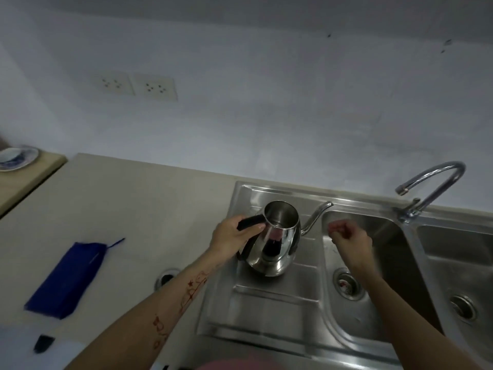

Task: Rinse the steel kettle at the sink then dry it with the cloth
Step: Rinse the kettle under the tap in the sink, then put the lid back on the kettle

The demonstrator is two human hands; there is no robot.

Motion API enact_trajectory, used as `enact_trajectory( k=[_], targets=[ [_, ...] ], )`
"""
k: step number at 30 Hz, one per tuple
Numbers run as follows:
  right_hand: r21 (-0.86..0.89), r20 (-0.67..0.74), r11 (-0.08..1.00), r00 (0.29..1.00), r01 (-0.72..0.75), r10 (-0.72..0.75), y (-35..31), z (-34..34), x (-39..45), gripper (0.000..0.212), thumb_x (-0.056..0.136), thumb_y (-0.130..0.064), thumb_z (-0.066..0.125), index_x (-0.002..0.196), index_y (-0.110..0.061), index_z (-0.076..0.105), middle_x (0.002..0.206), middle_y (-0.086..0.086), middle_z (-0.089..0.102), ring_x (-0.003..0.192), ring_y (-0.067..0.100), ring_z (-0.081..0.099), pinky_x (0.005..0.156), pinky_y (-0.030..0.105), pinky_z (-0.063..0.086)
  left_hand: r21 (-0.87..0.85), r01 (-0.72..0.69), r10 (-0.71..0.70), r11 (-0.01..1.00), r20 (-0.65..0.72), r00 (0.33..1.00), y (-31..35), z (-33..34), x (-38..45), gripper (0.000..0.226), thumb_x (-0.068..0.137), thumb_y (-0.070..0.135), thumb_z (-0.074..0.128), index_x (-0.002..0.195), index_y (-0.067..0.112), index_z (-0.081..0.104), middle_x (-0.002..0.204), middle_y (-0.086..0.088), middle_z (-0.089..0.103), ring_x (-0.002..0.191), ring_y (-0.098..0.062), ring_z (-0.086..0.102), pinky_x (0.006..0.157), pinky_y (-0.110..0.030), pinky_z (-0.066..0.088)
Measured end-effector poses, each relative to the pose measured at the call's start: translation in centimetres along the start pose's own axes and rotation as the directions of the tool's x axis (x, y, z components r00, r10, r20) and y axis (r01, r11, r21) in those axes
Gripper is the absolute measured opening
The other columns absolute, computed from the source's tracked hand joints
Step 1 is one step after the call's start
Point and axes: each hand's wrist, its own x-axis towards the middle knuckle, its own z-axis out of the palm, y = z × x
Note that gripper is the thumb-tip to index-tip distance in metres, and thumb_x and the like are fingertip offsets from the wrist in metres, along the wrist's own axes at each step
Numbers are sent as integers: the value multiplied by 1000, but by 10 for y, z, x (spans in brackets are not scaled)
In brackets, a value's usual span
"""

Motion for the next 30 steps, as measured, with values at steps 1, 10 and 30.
enact_trajectory(
  k=[1,10,30],
  targets=[
    [9,7,1000,1000,2,-2,-7,12,-4,12,84,-11,65,84,-23,69,81,-4,74,79,15,69,74,28,53,-10,0,0,1000,-3,1000,-6,-16,-2,27,70,52,78,79,27,72,71,12,73,69,-9,67,64,-24,52],
    [62,67,996,996,-56,52,-58,132,-47,18,81,-3,62,82,-20,69,74,1,71,75,21,68,80,41,58,-65,3,-3,998,2,1000,-52,-154,-4,39,87,39,67,77,2,62,54,9,47,43,1,39,46,-15,30],
    [-12,119,995,988,-95,96,-125,273,-98,18,80,-4,62,80,-20,69,74,6,71,77,25,67,76,38,55,-97,160,-165,982,-50,985,-110,-267,49,34,95,25,50,68,7,59,59,-6,51,44,-5,44,40,-12,34]
  ],
)
